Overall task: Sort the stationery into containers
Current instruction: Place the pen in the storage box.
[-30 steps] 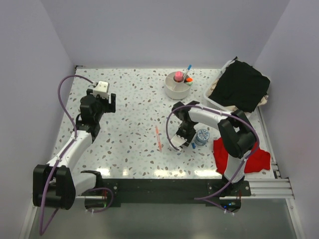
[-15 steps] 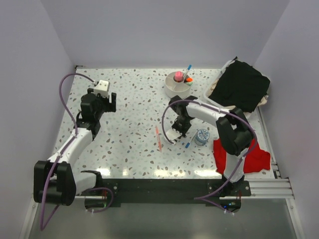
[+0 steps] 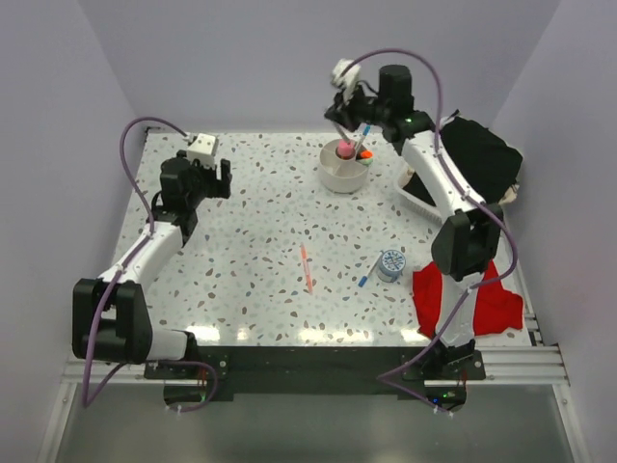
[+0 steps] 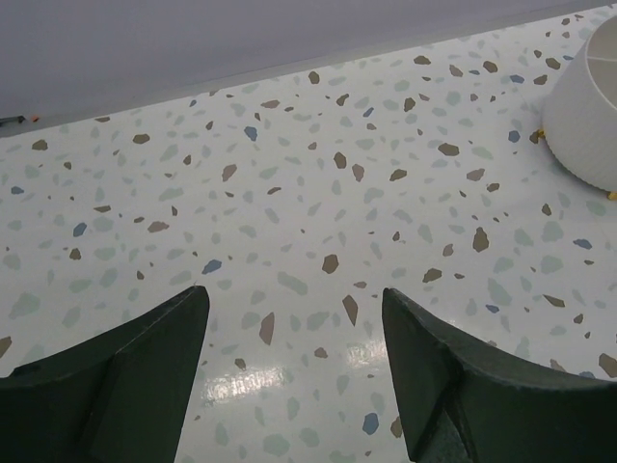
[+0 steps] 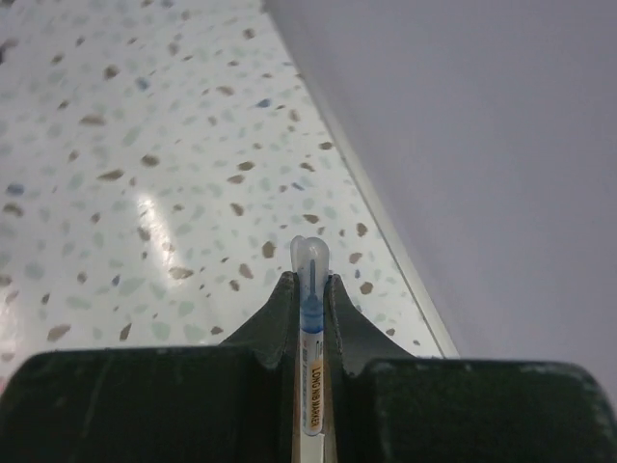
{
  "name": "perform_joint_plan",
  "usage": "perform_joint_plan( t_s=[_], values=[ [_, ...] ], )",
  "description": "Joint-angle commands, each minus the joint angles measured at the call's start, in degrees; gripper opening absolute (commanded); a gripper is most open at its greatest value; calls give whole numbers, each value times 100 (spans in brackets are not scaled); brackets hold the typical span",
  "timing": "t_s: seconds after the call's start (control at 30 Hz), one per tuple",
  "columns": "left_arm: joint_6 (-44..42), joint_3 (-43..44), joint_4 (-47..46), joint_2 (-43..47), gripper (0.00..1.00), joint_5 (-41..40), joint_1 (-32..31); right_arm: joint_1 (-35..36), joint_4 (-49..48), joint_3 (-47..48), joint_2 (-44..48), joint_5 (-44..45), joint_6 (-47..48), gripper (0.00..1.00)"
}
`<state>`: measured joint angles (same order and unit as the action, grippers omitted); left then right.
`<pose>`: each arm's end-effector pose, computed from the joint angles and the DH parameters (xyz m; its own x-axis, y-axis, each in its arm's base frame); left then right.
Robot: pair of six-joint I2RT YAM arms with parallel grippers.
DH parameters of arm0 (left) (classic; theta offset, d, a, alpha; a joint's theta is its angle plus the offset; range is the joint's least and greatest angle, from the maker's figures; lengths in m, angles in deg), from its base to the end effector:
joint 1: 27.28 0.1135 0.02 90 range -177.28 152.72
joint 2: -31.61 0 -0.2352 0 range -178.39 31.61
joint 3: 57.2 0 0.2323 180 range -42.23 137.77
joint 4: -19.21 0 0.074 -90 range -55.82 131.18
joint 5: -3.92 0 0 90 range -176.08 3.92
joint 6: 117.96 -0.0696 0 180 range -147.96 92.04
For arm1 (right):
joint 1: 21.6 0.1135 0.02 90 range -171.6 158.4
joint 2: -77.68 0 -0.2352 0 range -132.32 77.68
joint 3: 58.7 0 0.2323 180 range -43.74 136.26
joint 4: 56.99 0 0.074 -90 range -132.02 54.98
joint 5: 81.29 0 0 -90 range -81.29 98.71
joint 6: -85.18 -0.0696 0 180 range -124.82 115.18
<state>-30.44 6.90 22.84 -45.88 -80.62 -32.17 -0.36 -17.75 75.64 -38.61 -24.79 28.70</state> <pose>0.3303 -0.0349 0.2474 -0.2838 0.0675 -0.9565 0.1880 0.9821 0.0136 0.4224 0.2054 0.3486 0.1508 -0.4354 -0.8875 -0.8378 0.4202 -0.3486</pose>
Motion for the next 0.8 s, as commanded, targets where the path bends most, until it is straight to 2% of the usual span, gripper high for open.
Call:
perform_joint_plan(
  t_s=[0.0, 0.13, 0.4, 0.53, 0.77],
  values=[
    [107, 501, -36, -248, 77, 263, 31, -953, -3303, -607, 72, 61, -4896, 0],
    [-33, 739, 105, -477, 77, 281, -4, -1200, -4086, -1134, 106, 466, -5188, 0],
    [-323, 1125, 324, -837, 77, 167, -144, -1244, -4756, -1557, -95, 888, -5391, 0],
    [-393, 1284, 456, -969, 77, 123, -214, -1236, -5124, -1671, -218, 1073, -5207, 0],
    [-446, 1460, 483, -1162, 77, 53, -232, -1236, -5196, -1619, -342, 1144, -4846, 0]
  ],
)
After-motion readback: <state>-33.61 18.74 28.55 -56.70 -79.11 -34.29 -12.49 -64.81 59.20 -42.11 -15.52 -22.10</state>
